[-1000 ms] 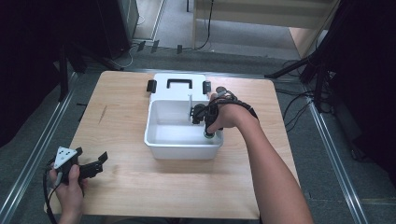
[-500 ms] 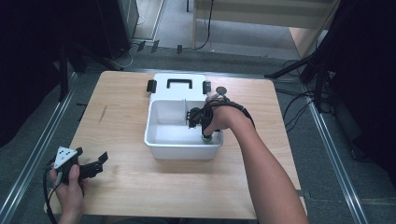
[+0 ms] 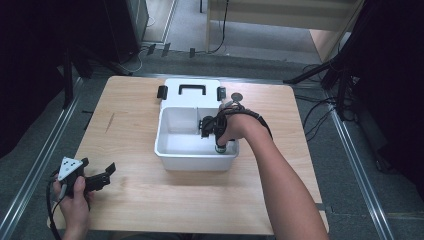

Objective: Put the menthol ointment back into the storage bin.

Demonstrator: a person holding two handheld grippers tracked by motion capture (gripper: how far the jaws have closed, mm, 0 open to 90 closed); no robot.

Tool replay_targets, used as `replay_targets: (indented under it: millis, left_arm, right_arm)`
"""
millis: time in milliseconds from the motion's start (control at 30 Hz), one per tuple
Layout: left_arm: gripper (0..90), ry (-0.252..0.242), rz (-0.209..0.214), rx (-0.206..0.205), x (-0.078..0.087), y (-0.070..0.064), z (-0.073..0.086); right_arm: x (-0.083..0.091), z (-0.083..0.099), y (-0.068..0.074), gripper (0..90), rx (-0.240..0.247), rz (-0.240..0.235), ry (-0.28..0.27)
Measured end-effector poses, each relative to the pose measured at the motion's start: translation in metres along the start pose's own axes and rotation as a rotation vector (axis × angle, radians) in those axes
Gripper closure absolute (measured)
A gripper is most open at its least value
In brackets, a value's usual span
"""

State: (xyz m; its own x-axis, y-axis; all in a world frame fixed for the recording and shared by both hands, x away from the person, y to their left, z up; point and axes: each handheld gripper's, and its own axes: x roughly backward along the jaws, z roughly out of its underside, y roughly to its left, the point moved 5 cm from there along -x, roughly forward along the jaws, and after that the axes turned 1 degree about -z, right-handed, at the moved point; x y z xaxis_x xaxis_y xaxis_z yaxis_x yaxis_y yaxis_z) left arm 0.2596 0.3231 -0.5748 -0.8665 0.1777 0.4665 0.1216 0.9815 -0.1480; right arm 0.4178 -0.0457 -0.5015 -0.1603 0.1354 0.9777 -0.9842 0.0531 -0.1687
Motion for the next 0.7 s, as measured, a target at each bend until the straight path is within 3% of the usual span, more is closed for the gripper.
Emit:
replay_targets:
  millis: [300, 700]
  left_arm:
    - [0.3, -0.002, -0.002, -0.003, 0.0, 0.0, 0.0]
    - [0.3, 0.001, -0.001, -0.007, 0.0, 0.0, 0.0]
  right_arm:
    - [0.014, 0.001, 0.002, 48.8, -0.023, -0.03, -0.065]
    - [0.059, 0.012, -0.003, 38.6, -0.076, -0.021, -0.159]
